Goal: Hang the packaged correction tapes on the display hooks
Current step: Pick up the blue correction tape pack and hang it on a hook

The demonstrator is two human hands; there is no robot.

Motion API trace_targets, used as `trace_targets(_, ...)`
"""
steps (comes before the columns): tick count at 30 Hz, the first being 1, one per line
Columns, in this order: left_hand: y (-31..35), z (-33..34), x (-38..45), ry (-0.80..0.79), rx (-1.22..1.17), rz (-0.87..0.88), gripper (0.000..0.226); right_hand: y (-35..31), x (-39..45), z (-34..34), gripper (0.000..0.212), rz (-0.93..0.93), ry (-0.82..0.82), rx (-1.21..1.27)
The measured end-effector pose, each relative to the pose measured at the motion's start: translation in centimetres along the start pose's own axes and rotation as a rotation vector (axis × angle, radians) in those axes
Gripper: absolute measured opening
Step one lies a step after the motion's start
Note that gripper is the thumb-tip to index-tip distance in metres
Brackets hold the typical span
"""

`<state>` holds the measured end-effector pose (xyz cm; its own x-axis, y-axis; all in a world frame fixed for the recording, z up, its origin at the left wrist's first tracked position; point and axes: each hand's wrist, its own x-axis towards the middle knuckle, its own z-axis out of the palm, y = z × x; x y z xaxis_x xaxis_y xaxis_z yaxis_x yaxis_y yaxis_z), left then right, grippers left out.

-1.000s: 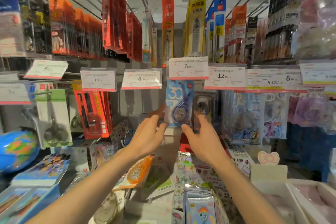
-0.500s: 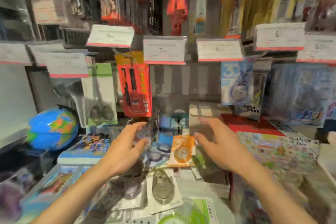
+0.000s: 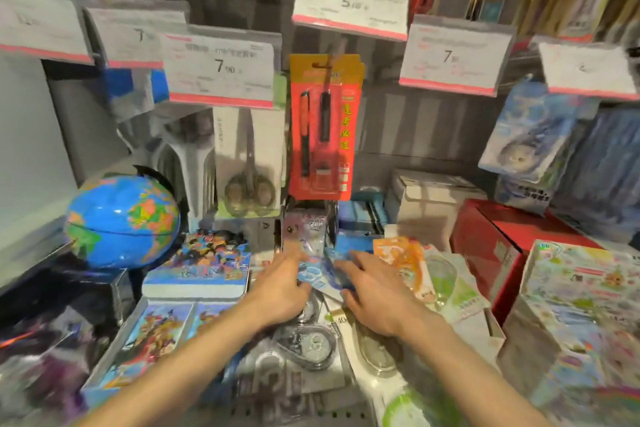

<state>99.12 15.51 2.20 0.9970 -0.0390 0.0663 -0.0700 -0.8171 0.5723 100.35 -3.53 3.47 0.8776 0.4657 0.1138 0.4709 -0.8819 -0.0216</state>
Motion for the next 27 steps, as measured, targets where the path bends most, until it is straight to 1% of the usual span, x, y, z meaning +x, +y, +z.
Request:
trace_targets(3, -0.2, 0.6, 1.5, 0.021, -0.101, -0.084, 0.047, 0.0, 0.7, 0.1, 0.056, -0.003, -0.03, -0.019)
trace_targets(7, -0.4, 1.5, 2.4, 0.074, -0.266, -0.169, 0.044, 0.5, 0.5, 0.8, 0.054, -0.008, -0.013, -0.002)
trace_targets(9, -0.4, 2.0, 2.8, 0.112, -0.439, -0.219, 0.043, 0.8, 0.3, 1.0, 0.052, -0.007, -0.004, 0.018)
trace_targets(11, -0.2, 2.3, 2.9, 0.173, -0.669, -0.268, 0.047, 1.0, 0.3, 0.9, 0.05, -0.014, 0.012, 0.037)
trace_targets(13, 0.2, 2.6, 2.8, 0.235, -0.847, -0.319, 0.054, 1.1, 0.2, 0.6, 0.049, -0.019, 0.015, 0.052)
trace_targets(15, 0.7, 3.1, 2.8, 0.285, -1.015, -0.332, 0.064, 1.2, 0.1, 0.2, 0.049, -0.024, 0.011, 0.056)
trace_targets(17, 1.4, 3.3, 2.6, 0.294, -1.154, -0.352, 0.071, 1.1, 0.0, 0.0, 0.049, -0.026, 0.006, 0.062)
trace_targets(19, 2.0, 3.4, 2.5, 0.245, -1.214, -0.391, 0.071, 1.2, 0.0, 0.0, 0.048, -0.026, 0.001, 0.077)
trace_targets(21, 2.1, 3.4, 2.5, 0.211, -1.219, -0.402, 0.067, 1.4, 0.0, 0.1, 0.048, -0.04, 0.004, 0.075)
trace_targets(24, 2.2, 2.8, 2.4, 0.224, -1.192, -0.38, 0.059, 1.5, -0.2, -0.3, 0.05, -0.037, -0.004, 0.09)
trace_targets(27, 2.3, 1.6, 1.6, 0.279, -1.121, -0.346, 0.051, 1.7, -0.2, -0.7, 0.053, -0.022, -0.031, 0.111)
